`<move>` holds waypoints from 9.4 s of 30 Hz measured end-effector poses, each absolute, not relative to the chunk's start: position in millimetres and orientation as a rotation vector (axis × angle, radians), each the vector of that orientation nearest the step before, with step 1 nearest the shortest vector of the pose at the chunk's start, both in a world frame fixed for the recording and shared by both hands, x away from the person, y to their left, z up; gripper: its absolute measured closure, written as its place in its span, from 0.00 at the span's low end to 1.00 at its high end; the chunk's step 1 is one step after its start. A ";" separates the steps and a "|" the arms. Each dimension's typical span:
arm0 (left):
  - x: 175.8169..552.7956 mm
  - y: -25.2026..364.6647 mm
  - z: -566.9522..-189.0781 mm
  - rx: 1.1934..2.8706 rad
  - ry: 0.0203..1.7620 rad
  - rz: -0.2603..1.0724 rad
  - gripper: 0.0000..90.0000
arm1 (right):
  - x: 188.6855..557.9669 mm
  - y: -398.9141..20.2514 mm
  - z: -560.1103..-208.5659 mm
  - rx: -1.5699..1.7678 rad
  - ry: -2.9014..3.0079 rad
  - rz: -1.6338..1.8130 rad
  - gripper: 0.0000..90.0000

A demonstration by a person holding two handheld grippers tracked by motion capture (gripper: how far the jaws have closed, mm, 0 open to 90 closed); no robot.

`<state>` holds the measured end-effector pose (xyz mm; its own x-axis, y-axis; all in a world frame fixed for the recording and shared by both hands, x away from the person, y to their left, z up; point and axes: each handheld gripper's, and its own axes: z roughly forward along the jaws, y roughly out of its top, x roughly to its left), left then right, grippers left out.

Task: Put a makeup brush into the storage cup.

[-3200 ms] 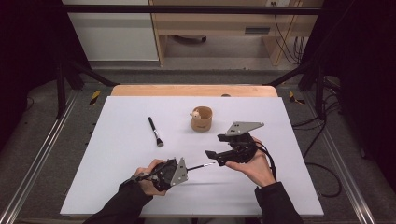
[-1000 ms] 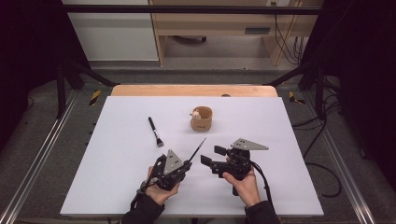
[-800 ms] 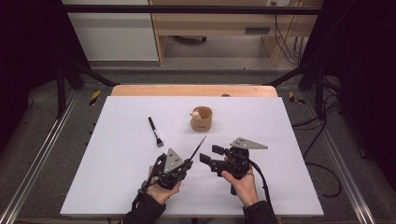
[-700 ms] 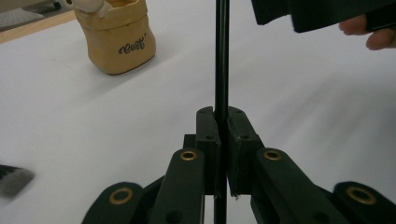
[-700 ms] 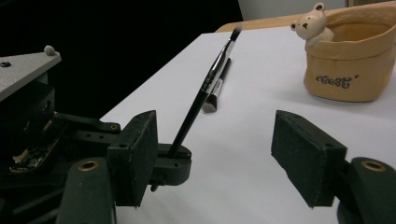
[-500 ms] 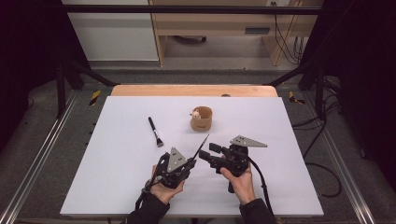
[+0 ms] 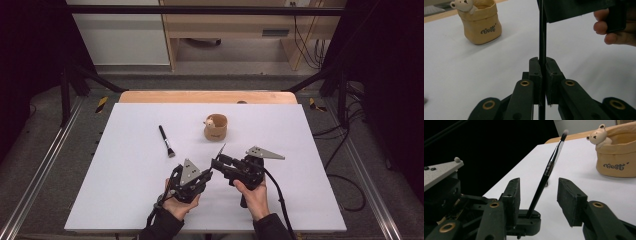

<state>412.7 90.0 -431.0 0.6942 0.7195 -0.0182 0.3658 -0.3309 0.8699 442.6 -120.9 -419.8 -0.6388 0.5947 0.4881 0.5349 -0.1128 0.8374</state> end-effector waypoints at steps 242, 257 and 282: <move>428.6 269.2 -419.3 1.851 0.922 0.614 0.09 | 613.5 -85.1 -402.6 1.309 1.950 1.245 0.92; 428.6 267.7 -420.1 1.853 0.927 0.613 0.09 | 585.7 -109.2 -390.5 1.282 1.999 1.325 0.66; 427.5 265.1 -419.8 1.851 0.931 0.610 0.09 | 504.5 -145.6 -376.3 1.104 2.005 1.460 0.16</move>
